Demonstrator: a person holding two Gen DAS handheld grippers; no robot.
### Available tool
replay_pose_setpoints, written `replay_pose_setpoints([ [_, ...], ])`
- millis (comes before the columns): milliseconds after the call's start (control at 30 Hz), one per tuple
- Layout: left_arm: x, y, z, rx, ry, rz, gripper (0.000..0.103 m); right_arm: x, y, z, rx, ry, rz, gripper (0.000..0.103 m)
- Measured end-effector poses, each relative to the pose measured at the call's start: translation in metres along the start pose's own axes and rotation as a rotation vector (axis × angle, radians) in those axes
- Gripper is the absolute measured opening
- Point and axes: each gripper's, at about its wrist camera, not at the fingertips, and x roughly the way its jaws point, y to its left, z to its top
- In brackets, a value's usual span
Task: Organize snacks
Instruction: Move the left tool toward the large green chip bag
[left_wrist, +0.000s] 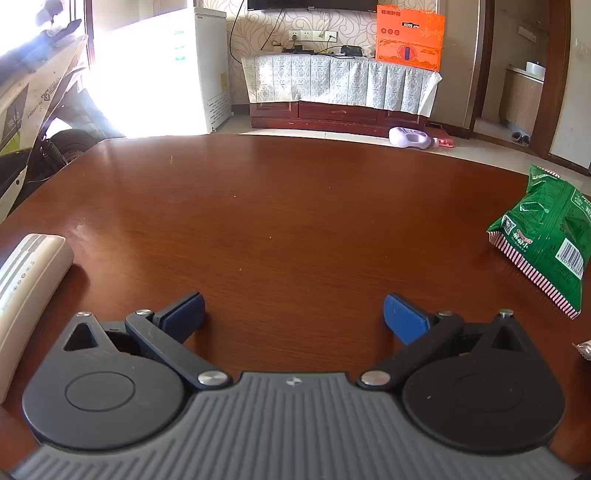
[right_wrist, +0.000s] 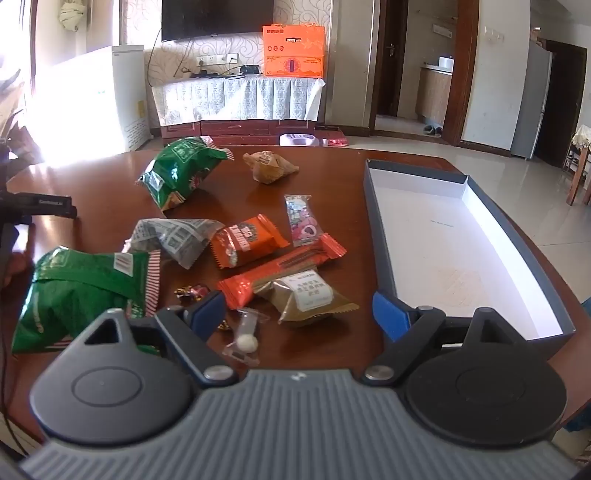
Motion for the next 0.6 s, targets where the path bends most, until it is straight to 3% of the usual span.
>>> replay_pose_setpoints([
  [400, -0.002, -0.001, 0.000, 0.001, -0.003, -0.002, 0.103, -0.008, 0.013, 0.000, -0.014, 0.020, 0.019, 0.088],
  [600, -0.001, 0.004, 0.000, -0.030, 0.034, 0.025, 0.103, -0.002, -0.010, -0.002, 0.091, 0.037, 0.057, 0.088],
])
